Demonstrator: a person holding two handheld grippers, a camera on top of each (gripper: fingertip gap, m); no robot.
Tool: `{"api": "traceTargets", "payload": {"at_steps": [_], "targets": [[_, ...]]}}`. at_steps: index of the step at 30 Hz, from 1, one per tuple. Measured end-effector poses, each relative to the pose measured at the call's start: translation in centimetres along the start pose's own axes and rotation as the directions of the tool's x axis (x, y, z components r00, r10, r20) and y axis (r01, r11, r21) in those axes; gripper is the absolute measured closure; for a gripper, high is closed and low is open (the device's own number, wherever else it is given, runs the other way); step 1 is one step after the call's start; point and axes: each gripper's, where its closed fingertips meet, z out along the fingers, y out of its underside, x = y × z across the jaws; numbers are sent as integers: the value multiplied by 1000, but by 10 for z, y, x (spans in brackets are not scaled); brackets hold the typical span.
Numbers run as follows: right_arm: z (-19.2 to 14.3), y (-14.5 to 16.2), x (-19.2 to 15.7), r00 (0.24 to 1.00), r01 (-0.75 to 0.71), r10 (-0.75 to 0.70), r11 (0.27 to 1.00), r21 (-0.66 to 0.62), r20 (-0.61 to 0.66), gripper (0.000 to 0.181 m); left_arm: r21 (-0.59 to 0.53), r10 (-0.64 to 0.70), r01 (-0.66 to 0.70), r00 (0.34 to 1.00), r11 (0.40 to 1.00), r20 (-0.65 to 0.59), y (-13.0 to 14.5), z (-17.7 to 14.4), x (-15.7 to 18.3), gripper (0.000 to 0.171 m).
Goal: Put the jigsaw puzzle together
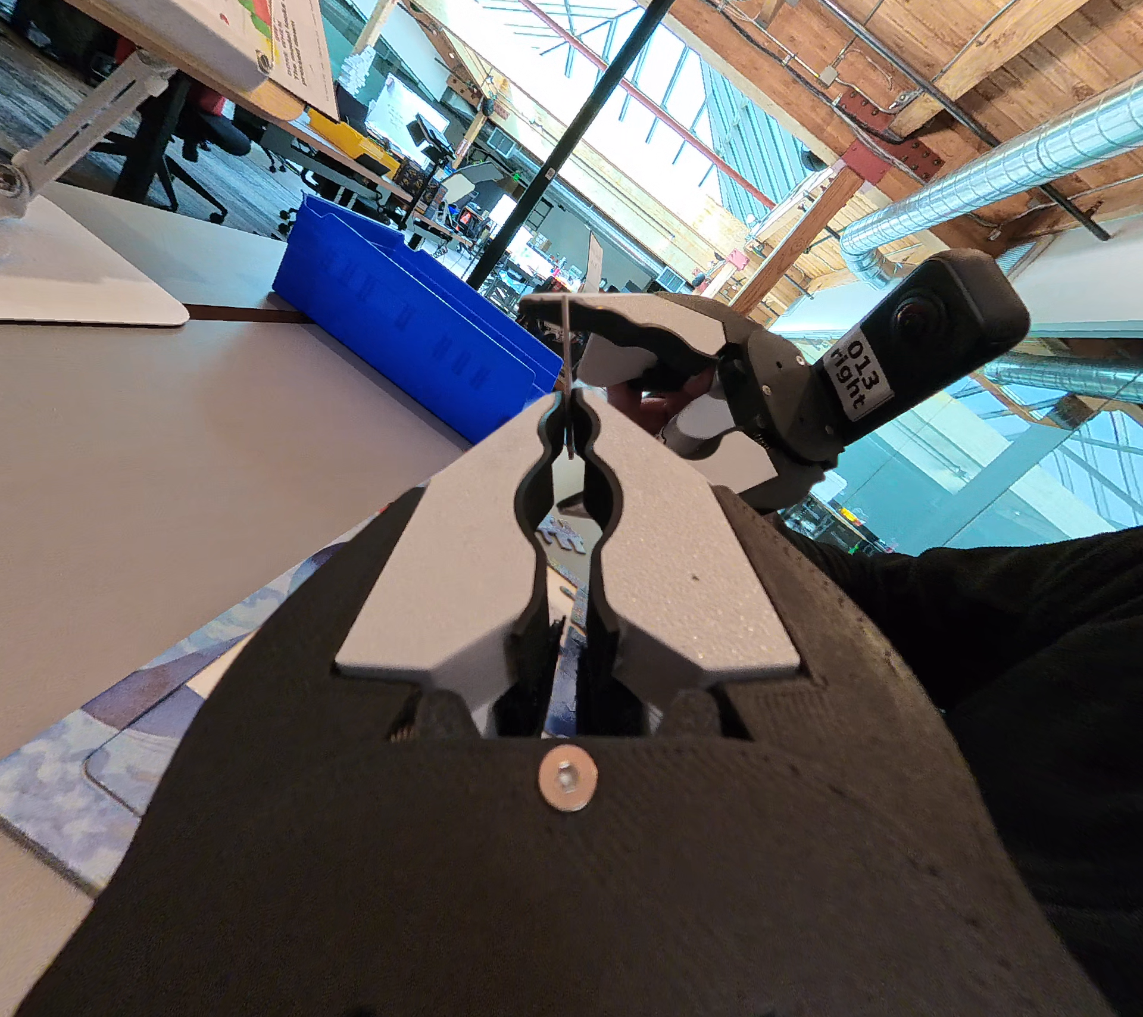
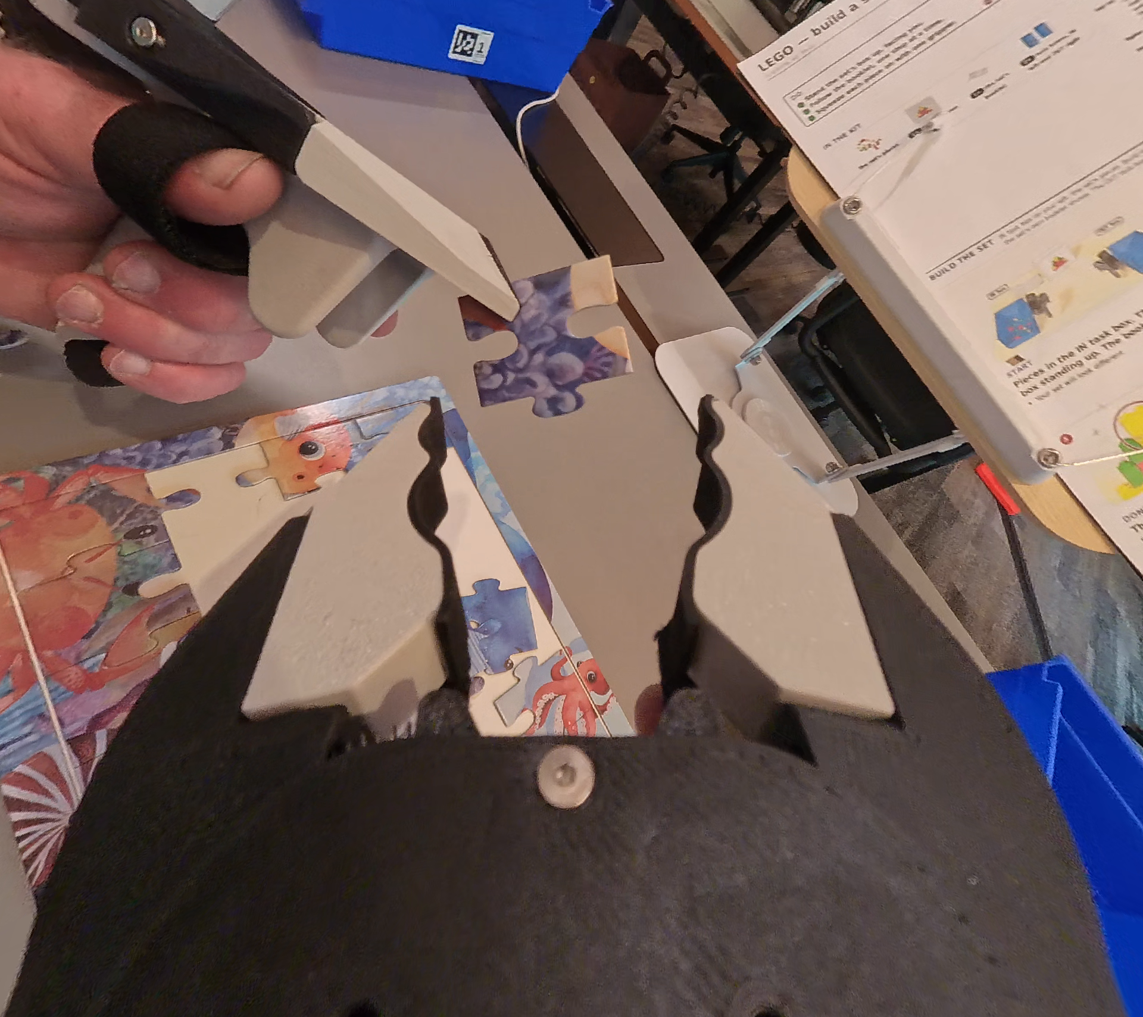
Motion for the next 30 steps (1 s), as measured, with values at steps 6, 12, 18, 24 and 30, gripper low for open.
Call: {"api": "traceTargets", "payload": {"at_steps": [6,12,18,24,30], "targets": [[6,-2,-7,999,45,-45,999,-5,12,128,-13,-9,9,1000,1000,-11,7,5,3,171],[9,1,-7,998,59,-58,998,-24,28,130,-17,-29,29,999,999,-13,10,5,1,171],[-4,10,0,995,67,-63,996,-51,79,130,-47,65,-63,998,997,27,7,2,-5,141],[-30,67,-8,959,161,-100,962,-219,265,130,-136,189,-172,975,976,116,10,-4,-28,130],[-73,138,-14,919,267,-111,881,-391,378,130,-257,254,-214,958,943,136,27,-6,-41,130]]}}
